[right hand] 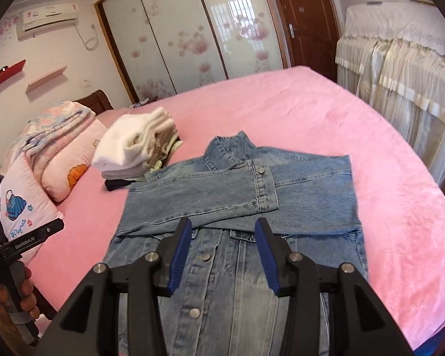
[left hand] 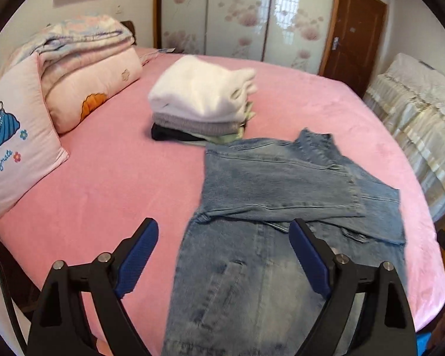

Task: Fold large clothes
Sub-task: 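Open the right tool and lift both tools away from the jacket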

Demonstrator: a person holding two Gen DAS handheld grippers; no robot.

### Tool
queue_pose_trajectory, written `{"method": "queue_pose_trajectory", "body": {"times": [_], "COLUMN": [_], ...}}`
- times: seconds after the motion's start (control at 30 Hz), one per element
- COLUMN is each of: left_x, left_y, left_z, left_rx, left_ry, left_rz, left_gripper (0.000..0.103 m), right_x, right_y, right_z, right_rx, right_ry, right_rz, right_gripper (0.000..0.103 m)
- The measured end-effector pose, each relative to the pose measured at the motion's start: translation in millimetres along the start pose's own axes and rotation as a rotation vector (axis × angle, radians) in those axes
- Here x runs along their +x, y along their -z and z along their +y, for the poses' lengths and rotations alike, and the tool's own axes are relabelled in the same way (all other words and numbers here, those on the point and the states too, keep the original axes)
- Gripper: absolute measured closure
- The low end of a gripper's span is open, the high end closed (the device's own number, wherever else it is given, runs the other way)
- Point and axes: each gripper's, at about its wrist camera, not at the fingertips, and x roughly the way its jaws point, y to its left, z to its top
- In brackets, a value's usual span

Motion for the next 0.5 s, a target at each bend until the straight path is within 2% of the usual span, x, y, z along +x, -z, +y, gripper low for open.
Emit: {"method": "queue_pose_trajectory", "body": {"times": [0.17,0.5], "left_x": [-43,-75], "left_y": [22,69], "left_z": [-10,-12], "left_rx": [0.027,0.074], "left_ry": [0.03,0.074], "left_rz": [-0.036,-0.036], "left_gripper": [0.009,0.009], "right_x": [-27,-71], "right_y": [16,57], "right_z": [9,12], "right_rx": [-0.017,-0.043], "right_ry": [-0.008,0.016], "right_rz": [-0.006,-0.038], "right_gripper": [0.058,0.058]}}
